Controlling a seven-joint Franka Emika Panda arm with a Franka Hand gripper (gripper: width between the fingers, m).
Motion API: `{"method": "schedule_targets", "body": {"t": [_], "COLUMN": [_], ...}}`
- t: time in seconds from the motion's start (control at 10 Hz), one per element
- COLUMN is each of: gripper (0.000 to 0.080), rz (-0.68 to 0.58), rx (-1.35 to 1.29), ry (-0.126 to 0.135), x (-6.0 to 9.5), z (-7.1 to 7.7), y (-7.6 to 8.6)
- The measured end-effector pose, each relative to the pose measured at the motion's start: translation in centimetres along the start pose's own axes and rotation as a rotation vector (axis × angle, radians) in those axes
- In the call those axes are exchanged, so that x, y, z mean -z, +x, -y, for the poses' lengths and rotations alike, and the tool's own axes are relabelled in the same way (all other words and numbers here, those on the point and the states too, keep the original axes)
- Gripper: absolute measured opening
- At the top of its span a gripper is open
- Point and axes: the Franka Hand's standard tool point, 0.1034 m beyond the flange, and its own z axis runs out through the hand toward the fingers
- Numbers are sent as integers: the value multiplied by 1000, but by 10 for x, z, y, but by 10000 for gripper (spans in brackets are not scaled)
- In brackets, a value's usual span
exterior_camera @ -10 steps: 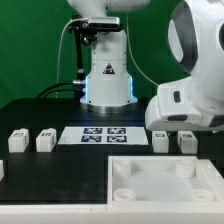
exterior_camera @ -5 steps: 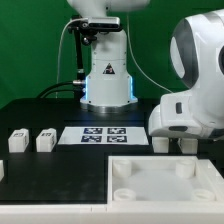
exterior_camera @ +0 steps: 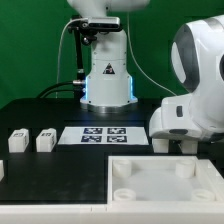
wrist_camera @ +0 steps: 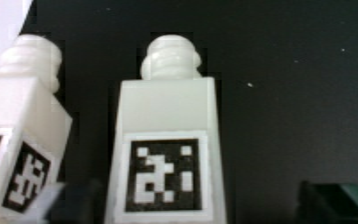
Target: Assemble one leg
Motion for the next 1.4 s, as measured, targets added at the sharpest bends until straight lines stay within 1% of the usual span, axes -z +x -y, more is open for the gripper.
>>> {"method": "schedule_targets", "body": {"t": [0.1,0.8,0.9,1.1,1.2,1.3,1.4], "gripper": [285,289,291,291,291,291,291], "rz": [0,-1,-19,-95,-104,-179,-283], "rx": [0,3,24,68,100,105,92], "ry": [0,1,4,22,26,32,37], "x": [0,1,14,59,80,104,123], "z": [0,-1,-8,-26,-38,-42,-39], "y": [0,0,0,-7,-18,-22,-33]}}
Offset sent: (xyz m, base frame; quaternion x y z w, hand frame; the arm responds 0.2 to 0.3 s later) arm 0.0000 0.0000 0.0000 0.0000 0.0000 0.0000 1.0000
